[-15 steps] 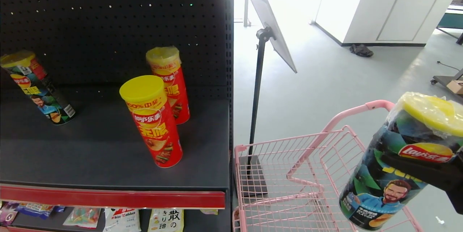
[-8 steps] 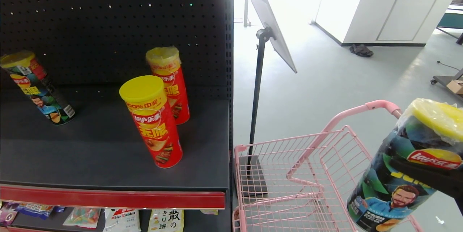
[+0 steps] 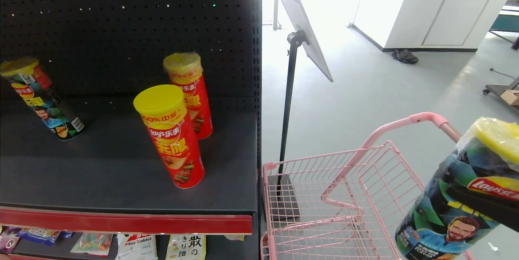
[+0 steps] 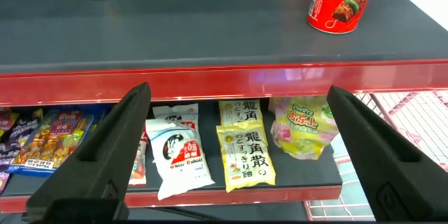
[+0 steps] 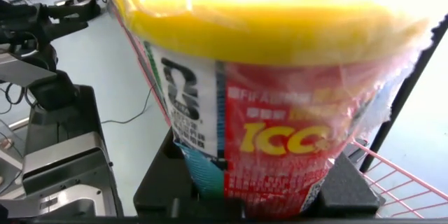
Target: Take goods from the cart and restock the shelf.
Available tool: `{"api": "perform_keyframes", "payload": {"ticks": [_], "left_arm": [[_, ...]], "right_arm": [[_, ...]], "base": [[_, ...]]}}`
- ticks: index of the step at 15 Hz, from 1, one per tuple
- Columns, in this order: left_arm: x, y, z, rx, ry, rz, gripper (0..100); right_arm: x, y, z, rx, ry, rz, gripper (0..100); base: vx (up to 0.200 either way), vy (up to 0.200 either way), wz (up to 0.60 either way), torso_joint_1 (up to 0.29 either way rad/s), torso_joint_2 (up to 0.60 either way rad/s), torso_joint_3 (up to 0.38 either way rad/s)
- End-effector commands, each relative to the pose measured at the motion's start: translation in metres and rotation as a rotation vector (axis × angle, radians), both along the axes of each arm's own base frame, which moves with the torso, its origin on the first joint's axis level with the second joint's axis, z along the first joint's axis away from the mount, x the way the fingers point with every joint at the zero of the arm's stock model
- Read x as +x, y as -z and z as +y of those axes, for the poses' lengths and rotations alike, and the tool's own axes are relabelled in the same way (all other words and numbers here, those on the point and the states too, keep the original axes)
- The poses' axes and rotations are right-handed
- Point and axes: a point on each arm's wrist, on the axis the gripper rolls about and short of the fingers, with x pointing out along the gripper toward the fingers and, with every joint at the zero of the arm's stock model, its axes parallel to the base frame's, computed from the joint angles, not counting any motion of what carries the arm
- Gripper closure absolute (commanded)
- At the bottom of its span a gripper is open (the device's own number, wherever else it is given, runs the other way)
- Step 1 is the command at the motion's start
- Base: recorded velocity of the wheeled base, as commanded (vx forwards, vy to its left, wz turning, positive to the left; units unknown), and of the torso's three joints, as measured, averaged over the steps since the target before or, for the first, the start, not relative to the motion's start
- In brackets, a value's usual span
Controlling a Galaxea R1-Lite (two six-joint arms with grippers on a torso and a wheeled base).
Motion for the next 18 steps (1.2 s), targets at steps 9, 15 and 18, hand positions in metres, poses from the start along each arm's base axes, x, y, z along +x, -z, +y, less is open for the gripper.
{"api": "perform_keyframes", "payload": {"ticks": [9, 15, 18], "left_arm": [[0.0, 0.0, 0.0001, -0.002, -0.003, 0.0, 0], [0.0, 0.0, 0.0001, -0.002, -0.003, 0.0, 0], [0.0, 0.0, 0.0001, -0.002, -0.003, 0.0, 0]], "right_arm": [[-0.0079, 0.0085, -0.0001, 0.0, 0.002, 0.018, 100], [-0.0084, 0.0068, 0.0003, 0.0, -0.001, 0.009, 100], [-0.008, 0.0066, 0.0003, 0.0, -0.003, 0.009, 100]], "base": [[0.0, 0.2, 0.0, 0.004, 0.0, 0.0], [0.0, 0.2, 0.0, 0.001, 0.01, 0.004], [0.0, 0.2, 0.0, 0.005, 0.0, 0.002]]}}
